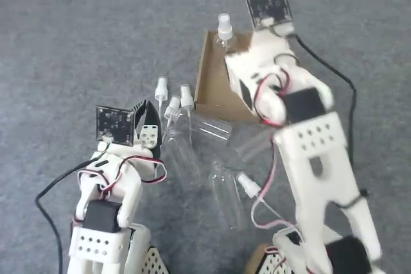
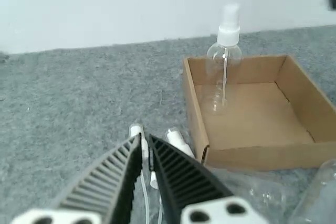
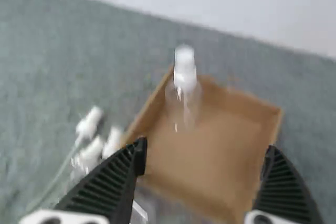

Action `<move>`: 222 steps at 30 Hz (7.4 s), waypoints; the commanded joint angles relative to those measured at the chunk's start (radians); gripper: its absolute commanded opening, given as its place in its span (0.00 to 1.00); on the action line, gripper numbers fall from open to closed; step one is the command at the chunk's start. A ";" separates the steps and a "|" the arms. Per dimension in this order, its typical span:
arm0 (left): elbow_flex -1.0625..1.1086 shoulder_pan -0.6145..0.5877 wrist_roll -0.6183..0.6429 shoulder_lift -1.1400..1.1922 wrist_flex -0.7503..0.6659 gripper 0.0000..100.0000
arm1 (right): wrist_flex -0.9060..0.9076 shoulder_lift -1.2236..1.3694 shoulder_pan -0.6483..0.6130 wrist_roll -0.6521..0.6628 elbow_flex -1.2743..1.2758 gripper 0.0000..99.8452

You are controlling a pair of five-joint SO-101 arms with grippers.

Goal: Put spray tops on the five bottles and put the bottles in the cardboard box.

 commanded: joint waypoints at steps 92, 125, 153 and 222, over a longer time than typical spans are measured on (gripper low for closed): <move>-0.539 -0.005 -0.120 0.407 0.308 0.01 | 0.091 0.142 0.918 0.643 0.511 0.21; -1.026 -0.140 -0.144 1.122 0.473 0.16 | -0.033 0.142 0.644 -0.227 0.707 0.22; -1.305 -0.117 0.005 1.738 0.215 0.16 | -0.275 0.142 0.940 0.999 0.730 0.11; -1.250 -0.138 -0.037 1.232 0.647 0.01 | -0.208 0.140 0.961 0.994 0.763 0.14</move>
